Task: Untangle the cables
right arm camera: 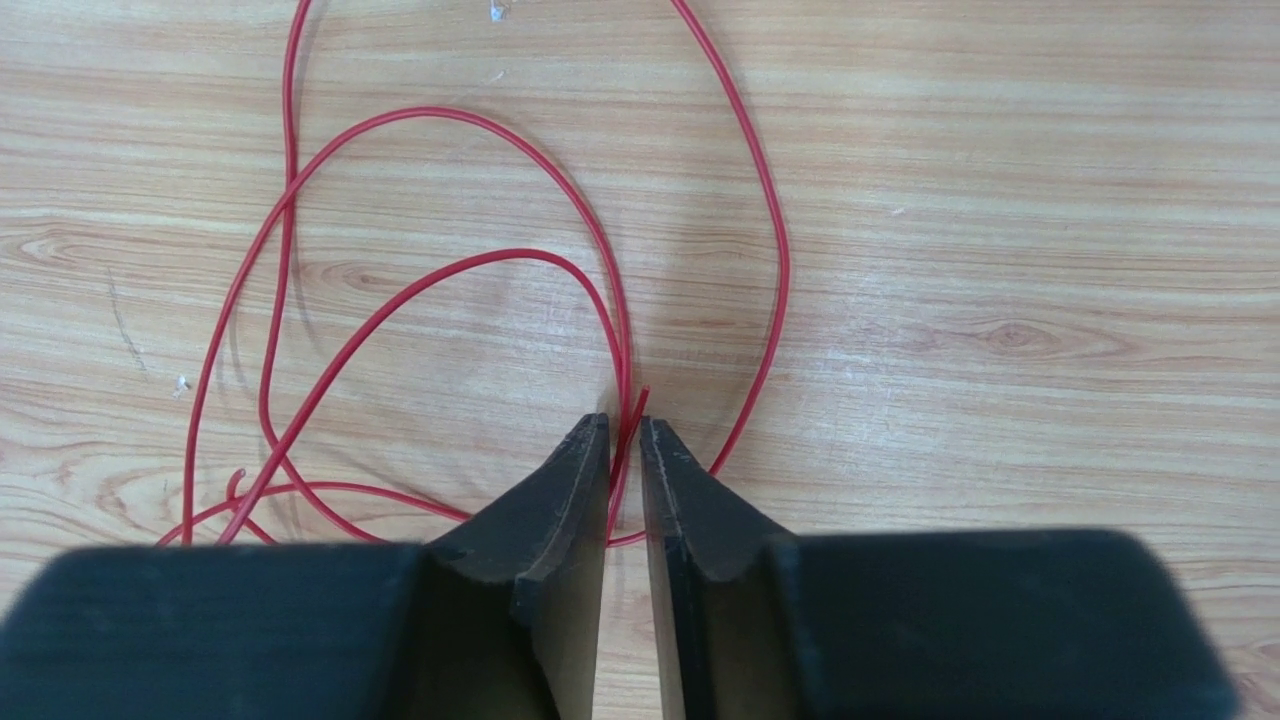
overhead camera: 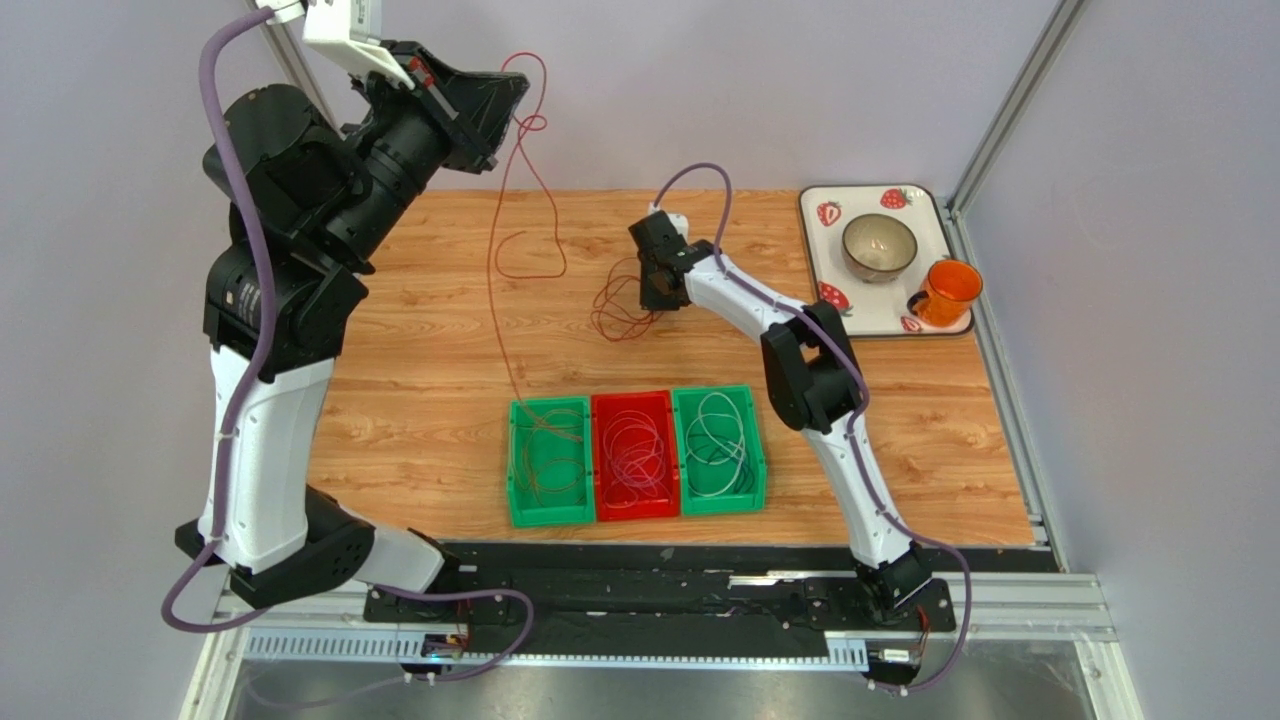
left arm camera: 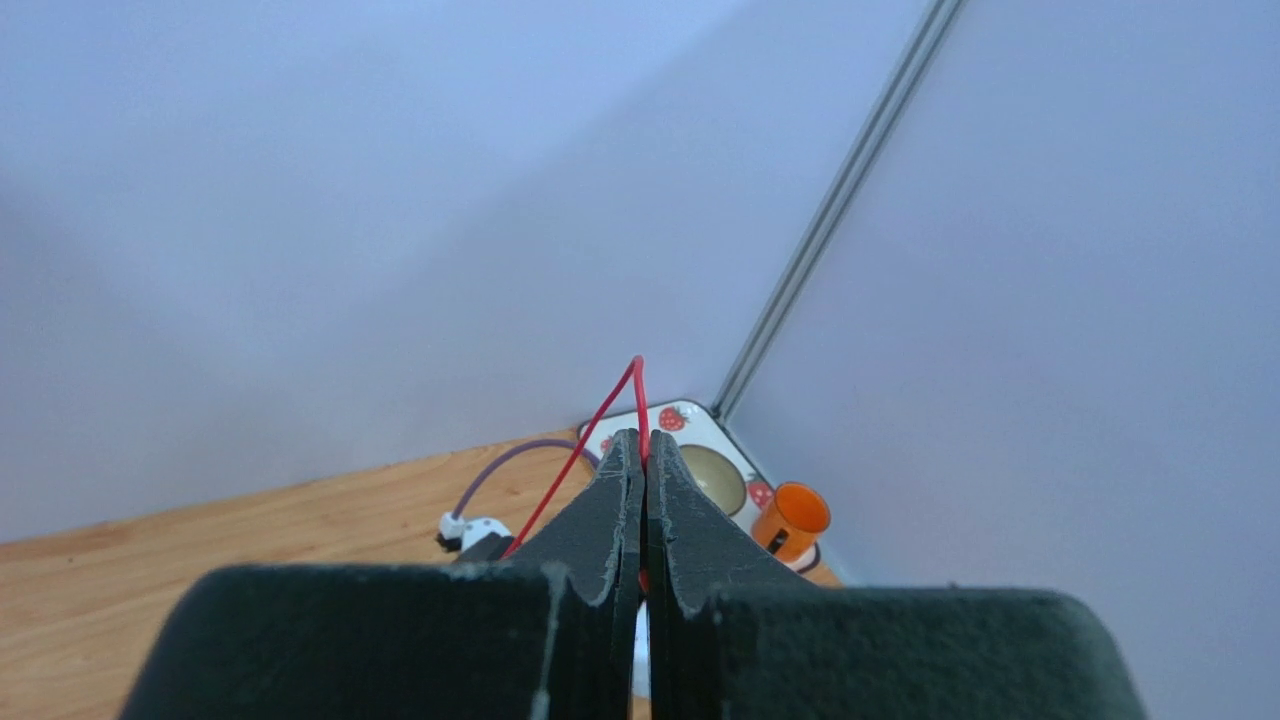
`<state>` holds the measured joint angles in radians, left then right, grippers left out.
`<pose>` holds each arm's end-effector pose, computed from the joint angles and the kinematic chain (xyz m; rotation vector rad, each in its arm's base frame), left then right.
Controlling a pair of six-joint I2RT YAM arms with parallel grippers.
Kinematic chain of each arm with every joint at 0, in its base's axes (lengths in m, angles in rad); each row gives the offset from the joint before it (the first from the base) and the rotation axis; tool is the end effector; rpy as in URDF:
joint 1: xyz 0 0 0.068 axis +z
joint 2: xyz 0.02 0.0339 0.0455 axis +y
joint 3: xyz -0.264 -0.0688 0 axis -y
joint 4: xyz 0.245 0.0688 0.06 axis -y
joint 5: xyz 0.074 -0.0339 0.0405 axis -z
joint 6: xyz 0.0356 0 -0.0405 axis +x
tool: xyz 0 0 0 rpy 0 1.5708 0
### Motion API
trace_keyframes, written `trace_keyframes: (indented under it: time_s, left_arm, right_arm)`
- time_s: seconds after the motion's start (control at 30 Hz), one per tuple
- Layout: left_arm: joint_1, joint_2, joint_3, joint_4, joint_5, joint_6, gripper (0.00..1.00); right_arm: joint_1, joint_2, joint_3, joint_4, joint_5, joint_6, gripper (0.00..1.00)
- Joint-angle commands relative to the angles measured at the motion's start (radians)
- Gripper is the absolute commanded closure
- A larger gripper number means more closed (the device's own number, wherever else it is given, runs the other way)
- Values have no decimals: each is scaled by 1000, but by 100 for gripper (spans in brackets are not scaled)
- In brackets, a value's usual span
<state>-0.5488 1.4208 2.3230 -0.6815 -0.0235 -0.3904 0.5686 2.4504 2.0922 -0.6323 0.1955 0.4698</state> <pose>0.1645 -0.0996 0.6280 0.0898 1.3895 -0.7725 0.4534 0.2815 0.1610 -0.0511 2.5401 0.1600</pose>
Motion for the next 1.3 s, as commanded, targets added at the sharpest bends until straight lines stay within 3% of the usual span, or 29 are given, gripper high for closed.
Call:
trace_keyframes:
  time_s: [0.0,0.1,0.33,0.73,1.27]
  left_arm:
    - [-3,-11,-10,3,46,1,100]
    - [-3,-34,-69,20,46,-2,100]
    - [-3,-89,-214,46,37,-8,100]
    - [-5,-227,-677,161,112,-83,100]
    - [-89,-348,-780,166,235,-133,100]
  right_arm:
    - [-9,-14,-31,-37,18,-17,86]
    - [-9,-11,-32,-37,2,-22,100]
    - [-10,-22,-46,-37,5,-26,100]
    - [-127,-125,-204,34,-71,49,100]
    - [-162,-120,-224,36,-99,63,100]
